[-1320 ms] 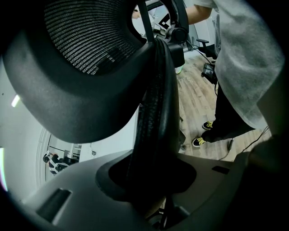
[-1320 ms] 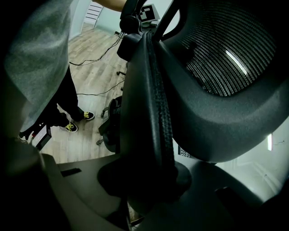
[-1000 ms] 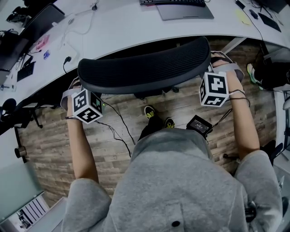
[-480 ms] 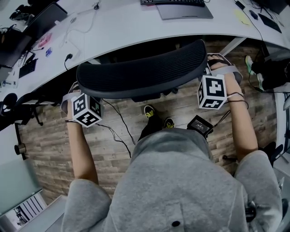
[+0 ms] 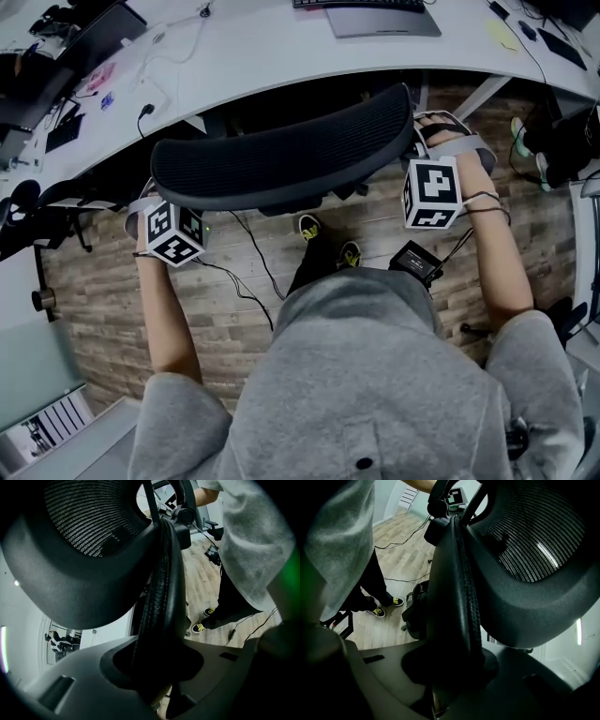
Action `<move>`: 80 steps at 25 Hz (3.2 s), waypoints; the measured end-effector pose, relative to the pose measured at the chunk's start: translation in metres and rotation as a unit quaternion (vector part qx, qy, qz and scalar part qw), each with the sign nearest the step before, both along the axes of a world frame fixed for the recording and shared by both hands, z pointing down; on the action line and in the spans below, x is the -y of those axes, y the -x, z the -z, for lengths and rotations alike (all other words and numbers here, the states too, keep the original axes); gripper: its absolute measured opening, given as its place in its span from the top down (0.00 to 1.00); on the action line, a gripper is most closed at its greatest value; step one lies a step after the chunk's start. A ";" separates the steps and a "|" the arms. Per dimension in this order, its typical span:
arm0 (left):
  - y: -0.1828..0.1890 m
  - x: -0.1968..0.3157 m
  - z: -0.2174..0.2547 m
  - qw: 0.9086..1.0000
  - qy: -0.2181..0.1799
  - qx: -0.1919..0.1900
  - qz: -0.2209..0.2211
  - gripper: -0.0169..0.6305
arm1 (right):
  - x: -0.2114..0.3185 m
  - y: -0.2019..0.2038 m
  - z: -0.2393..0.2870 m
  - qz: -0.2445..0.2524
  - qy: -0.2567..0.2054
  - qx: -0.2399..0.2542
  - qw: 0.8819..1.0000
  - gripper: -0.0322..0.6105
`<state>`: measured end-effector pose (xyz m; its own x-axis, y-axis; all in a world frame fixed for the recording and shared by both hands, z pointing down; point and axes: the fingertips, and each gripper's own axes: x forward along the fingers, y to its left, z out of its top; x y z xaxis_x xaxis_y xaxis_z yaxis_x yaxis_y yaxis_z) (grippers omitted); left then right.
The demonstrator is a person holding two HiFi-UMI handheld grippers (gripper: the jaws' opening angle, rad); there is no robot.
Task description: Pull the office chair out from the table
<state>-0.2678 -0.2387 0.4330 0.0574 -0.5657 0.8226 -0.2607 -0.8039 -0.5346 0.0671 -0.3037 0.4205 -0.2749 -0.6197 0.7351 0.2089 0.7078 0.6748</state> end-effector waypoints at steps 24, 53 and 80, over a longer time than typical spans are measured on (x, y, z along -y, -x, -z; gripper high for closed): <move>-0.022 -0.069 0.006 1.000 -0.005 -0.001 0.001 0.76 | -0.064 -0.010 0.000 0.027 0.008 0.005 1.000 0.82; -0.022 -0.155 -0.011 1.000 -0.004 -0.011 0.018 0.76 | -0.142 -0.024 -0.003 0.021 0.011 0.001 1.000 0.82; -0.057 -0.281 0.008 1.000 -0.023 -0.019 0.009 0.76 | -0.271 -0.046 -0.001 0.015 0.010 0.006 1.000 0.82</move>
<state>-0.2104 0.0422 0.4250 0.0766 -0.6045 0.7929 -0.2962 -0.7732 -0.5608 0.1126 -0.0327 0.4213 -0.3027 -0.5967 0.7432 0.2217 0.7143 0.6638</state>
